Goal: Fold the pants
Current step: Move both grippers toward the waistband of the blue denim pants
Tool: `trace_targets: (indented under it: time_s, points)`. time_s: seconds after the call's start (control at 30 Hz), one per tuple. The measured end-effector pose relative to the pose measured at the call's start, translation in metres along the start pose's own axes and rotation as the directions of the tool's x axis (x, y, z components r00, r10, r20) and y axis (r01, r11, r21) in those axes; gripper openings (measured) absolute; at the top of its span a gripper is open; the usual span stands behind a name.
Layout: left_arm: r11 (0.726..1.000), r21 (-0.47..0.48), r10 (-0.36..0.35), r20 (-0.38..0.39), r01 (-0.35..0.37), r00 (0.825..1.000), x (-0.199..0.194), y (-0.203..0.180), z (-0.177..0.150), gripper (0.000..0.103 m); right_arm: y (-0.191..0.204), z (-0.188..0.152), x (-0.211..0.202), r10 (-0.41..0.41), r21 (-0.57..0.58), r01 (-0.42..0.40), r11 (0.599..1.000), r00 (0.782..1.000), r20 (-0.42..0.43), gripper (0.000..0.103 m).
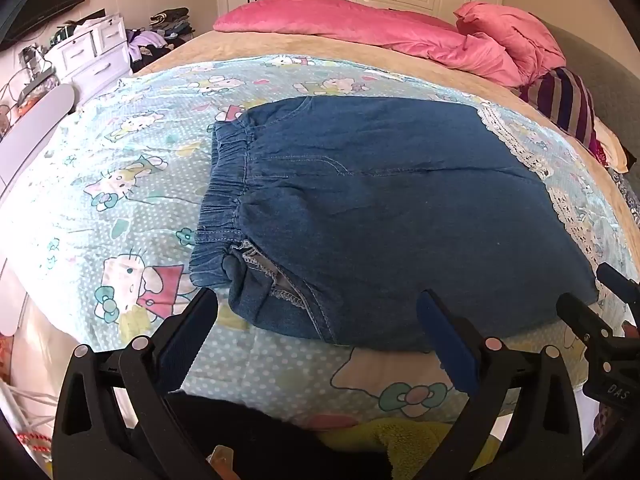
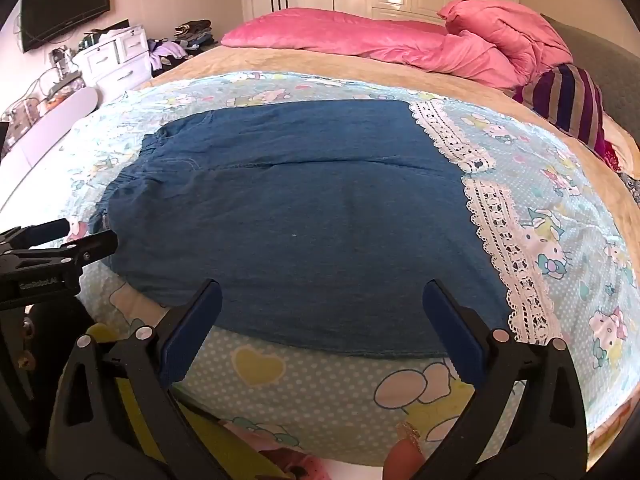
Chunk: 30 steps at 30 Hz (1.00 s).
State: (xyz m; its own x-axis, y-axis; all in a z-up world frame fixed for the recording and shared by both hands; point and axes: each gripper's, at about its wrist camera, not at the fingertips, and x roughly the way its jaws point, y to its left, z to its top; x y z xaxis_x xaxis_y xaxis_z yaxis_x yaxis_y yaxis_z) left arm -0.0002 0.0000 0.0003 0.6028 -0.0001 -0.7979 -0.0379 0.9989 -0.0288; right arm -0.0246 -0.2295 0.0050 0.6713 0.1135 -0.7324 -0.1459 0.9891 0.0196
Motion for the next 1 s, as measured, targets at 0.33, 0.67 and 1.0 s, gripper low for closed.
trace_targets:
  time_s: [0.33, 0.67, 1.0]
  points:
    - [1.0, 0.003, 0.004, 0.004, -0.004, 1.0, -0.005, 0.0, -0.001, 0.099, 0.0, 0.001, -0.001, -0.002, -0.002, 0.002, 1.0, 1.0, 0.004, 0.095]
    - [1.0, -0.002, 0.001, 0.002, -0.001, 1.0, -0.006, -0.001, 0.0, 0.099, 0.001, 0.002, 0.0, -0.001, -0.002, 0.001, 1.0, 1.0, 0.003, 0.095]
    - [1.0, -0.021, -0.001, -0.016, 0.001, 1.0, 0.007, 0.008, 0.007, 0.099, 0.004, 0.014, 0.007, 0.011, -0.008, -0.011, 1.0, 1.0, 0.0, 0.095]
